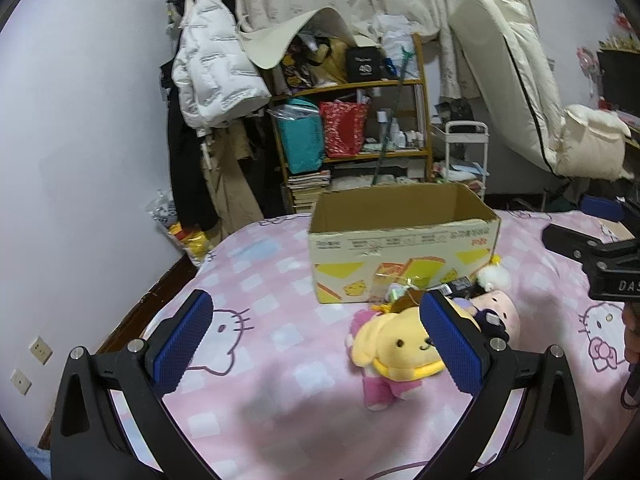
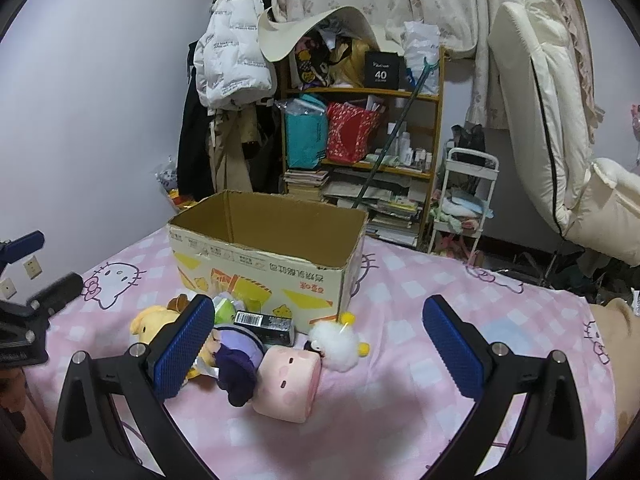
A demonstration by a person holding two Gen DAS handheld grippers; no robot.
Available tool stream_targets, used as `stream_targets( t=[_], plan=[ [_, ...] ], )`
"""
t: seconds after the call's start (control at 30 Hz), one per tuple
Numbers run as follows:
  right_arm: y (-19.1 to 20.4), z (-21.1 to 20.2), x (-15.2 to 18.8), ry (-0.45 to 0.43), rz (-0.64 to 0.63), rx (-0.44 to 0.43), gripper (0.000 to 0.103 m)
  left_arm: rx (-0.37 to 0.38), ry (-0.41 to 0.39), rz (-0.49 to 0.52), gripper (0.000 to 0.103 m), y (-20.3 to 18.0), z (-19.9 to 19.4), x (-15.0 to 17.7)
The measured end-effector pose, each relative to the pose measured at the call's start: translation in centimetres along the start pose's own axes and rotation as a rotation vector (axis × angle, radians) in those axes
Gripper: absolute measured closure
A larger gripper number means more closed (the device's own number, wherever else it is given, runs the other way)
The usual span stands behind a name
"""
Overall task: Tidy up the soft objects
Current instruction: 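Grasp the yellow Pompompurin plush with the left tool while the right tool grasps the purple-haired doll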
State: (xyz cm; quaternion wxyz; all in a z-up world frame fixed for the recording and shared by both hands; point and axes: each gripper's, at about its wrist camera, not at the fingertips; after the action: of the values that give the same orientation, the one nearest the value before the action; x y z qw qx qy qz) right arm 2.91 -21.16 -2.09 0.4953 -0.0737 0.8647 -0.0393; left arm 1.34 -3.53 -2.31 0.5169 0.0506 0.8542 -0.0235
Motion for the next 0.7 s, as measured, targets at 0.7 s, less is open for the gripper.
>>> stream_targets(
  t=[0.7],
  plan=[
    [1.1,5.2,-0.1,0.114,-0.004,-0.125,0.0,0.138,0.068,0.121,0.001,-5.3,3.7,1.6]
  ],
)
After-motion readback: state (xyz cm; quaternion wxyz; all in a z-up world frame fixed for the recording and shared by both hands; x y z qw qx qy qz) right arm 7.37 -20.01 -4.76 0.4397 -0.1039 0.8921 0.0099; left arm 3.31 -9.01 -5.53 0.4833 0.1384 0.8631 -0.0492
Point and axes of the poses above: each gripper's, at about its wrist camera, not at the fingertips, and z roughly the way its jaws point, y to its left, x to its underside, and after that the axes turned 10 degrees about -z, right-handed
